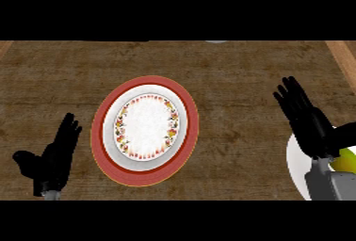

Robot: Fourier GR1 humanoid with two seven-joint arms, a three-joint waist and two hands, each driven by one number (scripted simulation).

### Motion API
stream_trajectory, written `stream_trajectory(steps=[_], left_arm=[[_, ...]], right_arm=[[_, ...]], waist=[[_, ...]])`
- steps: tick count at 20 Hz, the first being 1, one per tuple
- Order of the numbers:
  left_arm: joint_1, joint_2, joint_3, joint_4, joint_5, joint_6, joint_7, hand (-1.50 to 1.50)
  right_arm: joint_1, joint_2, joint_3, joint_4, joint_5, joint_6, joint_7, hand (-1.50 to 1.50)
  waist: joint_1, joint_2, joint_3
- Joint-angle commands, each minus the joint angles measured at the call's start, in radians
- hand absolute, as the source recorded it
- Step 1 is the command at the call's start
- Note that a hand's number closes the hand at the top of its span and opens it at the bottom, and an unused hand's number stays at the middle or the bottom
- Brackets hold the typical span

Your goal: Pick the pear from the plate and place it in the plate

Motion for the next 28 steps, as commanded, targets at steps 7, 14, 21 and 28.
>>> stream_trajectory(steps=[7, 14, 21, 28], left_arm=[[-0.195, 0.115, -0.005, -0.094, -0.095, -0.07, -0.012, 0.0], [-0.301, 0.166, 0.034, -0.135, -0.071, -0.134, 0.076, 0.0], [-0.306, 0.126, 0.056, -0.097, -0.107, -0.167, 0.065, 0.0], [-0.334, 0.132, 0.064, -0.138, -0.091, -0.187, 0.134, 0.0]], right_arm=[[-0.147, -0.36, 0.119, -0.002, 0.3, 0.216, 0.054, 1.5], [0.041, -0.091, 0.088, 0.119, 0.346, -0.065, -0.154, -1.5], [0.094, -0.186, -0.075, 0.05, 0.254, 0.011, -0.305, -1.5], [-0.041, -0.471, -0.104, 0.016, 0.324, 0.131, 0.021, -1.5]], waist=[[-0.009, -0.04, -0.015], [-0.014, -0.025, 0.021], [-0.013, -0.028, 0.019], [0.003, -0.031, 0.017]])
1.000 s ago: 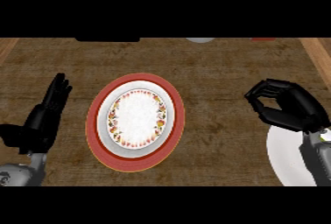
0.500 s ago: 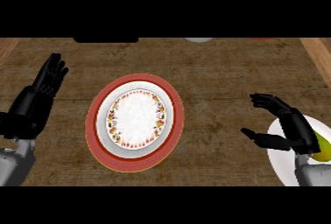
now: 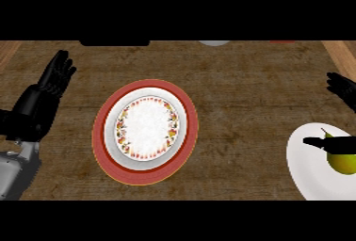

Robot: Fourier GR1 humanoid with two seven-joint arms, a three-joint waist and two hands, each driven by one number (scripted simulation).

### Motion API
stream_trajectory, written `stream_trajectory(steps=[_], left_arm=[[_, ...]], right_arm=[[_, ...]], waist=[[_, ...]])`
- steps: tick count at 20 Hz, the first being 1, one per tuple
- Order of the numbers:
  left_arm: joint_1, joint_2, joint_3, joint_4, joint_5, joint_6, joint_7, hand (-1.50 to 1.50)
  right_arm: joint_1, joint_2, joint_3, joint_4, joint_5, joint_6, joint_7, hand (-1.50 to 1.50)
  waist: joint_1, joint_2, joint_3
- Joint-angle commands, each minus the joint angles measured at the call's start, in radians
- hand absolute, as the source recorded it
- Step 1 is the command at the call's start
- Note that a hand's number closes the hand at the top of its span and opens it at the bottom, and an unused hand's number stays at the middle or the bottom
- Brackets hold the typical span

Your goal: Pick the pear from the plate and place it in the plate

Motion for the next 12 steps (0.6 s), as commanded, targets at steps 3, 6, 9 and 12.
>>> stream_trajectory(steps=[3, 6, 9, 12], left_arm=[[0.046, -0.009, -0.004, -0.014, -0.012, -0.008, -0.022, 0.0], [-0.008, -0.006, 0.007, 0.003, 0.0, -0.022, 0.006, 0.0], [-0.023, -0.003, 0.018, 0.024, 0.0, -0.036, 0.004, 0.0], [-0.028, -0.02, -0.004, -0.018, -0.014, -0.019, 0.045, 0.0]], right_arm=[[-0.003, -0.241, 0.033, -0.061, 0.077, 0.15, 0.282, -1.5], [-0.069, -0.355, 0.067, -0.004, 0.065, 0.312, 0.381, -1.5], [-0.1, -0.409, 0.114, -0.002, 0.043, 0.438, 0.469, -1.5], [-0.138, -0.398, 0.185, 0.023, 0.017, 0.538, 0.563, -1.5]], waist=[[0.003, -0.004, -0.003], [0.014, 0.004, -0.003], [0.017, 0.006, -0.002], [0.025, 0.006, -0.001]])
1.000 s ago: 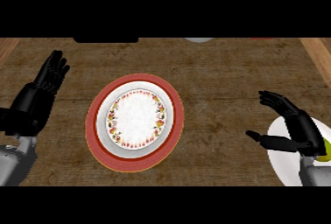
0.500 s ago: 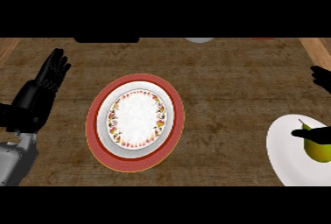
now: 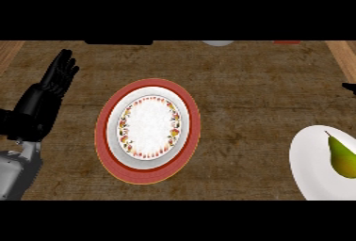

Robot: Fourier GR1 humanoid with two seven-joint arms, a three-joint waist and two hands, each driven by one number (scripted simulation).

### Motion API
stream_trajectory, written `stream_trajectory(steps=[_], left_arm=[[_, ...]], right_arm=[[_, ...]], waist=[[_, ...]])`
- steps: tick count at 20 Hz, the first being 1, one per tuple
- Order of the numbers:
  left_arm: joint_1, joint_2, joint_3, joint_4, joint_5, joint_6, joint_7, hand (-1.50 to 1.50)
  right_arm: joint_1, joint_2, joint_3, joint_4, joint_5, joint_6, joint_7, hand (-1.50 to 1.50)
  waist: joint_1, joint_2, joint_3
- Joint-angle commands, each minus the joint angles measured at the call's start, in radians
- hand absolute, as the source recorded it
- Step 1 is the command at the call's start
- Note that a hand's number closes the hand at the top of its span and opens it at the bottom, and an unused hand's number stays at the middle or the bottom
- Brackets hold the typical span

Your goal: Pick the pear from the plate and place it in the plate

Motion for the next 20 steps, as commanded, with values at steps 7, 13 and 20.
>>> stream_trajectory(steps=[7, 13, 20], left_arm=[[0.008, -0.056, 0.035, 0.007, -0.053, -0.025, 0.001, 0.0], [-0.048, -0.043, 0.114, 0.096, -0.053, -0.084, -0.009, 0.0], [0.085, -0.085, 0.114, -0.061, -0.089, -0.085, 0.016, 0.0]], right_arm=[[-0.053, 0.065, 0.078, 0.016, 0.068, 0.151, 0.189, -1.5], [-0.074, 0.082, 0.111, 0.141, 0.249, 0.154, 0.097, -1.5], [-0.02, 0.119, 0.1, 0.222, 0.364, 0.15, 0.044, -1.5]], waist=[[-0.015, -0.002, 0.002], [-0.015, 0.001, 0.003], [-0.011, -0.002, 0.003]])
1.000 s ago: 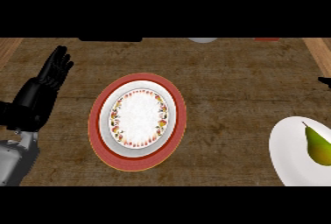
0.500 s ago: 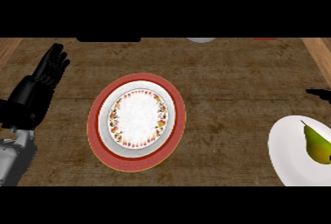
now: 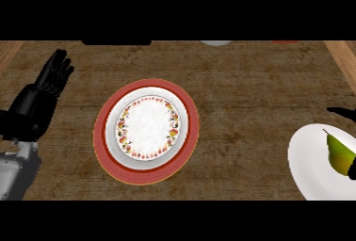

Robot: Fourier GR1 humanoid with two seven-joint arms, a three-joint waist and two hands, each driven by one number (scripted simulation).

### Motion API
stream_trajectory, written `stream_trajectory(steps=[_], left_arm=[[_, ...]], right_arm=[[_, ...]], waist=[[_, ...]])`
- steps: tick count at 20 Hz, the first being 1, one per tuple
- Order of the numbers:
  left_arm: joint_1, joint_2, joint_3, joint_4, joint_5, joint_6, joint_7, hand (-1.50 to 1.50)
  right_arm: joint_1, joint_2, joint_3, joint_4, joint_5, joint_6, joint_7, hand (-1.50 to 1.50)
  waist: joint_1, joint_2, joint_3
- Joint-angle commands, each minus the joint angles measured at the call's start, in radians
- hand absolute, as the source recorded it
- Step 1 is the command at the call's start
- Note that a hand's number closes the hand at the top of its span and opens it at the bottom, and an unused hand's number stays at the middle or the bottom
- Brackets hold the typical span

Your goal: Pick the pear from the plate and place it in the plate

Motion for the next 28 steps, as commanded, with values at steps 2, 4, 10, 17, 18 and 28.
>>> stream_trajectory(steps=[2, 4, 10, 17, 18, 28], left_arm=[[0.018, -0.035, 0.027, -0.016, -0.022, -0.031, -0.01, 0.0], [-0.01, -0.06, 0.029, 0.007, -0.048, -0.028, 0.03, 0.0], [-0.022, -0.038, 0.074, -0.057, -0.045, -0.063, 0.101, 0.0], [0.063, -0.075, 0.103, -0.088, -0.065, -0.119, 0.051, 0.0], [0.012, -0.088, 0.092, -0.02, -0.094, -0.104, 0.025, 0.0], [0.019, -0.102, 0.098, -0.007, -0.097, -0.129, 0.003, 0.0]], right_arm=[[-0.02, 0.009, -0.02, 0.152, 0.11, 0.001, -0.142, -1.5], [-0.011, 0.046, -0.036, 0.126, 0.122, 0.01, -0.121, -1.5], [-0.004, 0.096, -0.023, 0.189, 0.179, 0.019, -0.168, -1.5], [0.001, 0.129, -0.027, 0.259, 0.299, -0.01, -0.191, -1.5], [0.002, 0.196, 0.008, 0.219, 0.325, -0.062, -0.127, -1.5], [-0.071, 0.137, -0.06, 0.326, 0.446, -0.404, -0.408, 1.5]], waist=[[0.001, 0.001, 0.0], [-0.003, 0.0, 0.0], [-0.001, 0.0, 0.0], [-0.001, -0.001, 0.0], [-0.004, -0.001, 0.0], [0.006, 0.001, 0.0]])
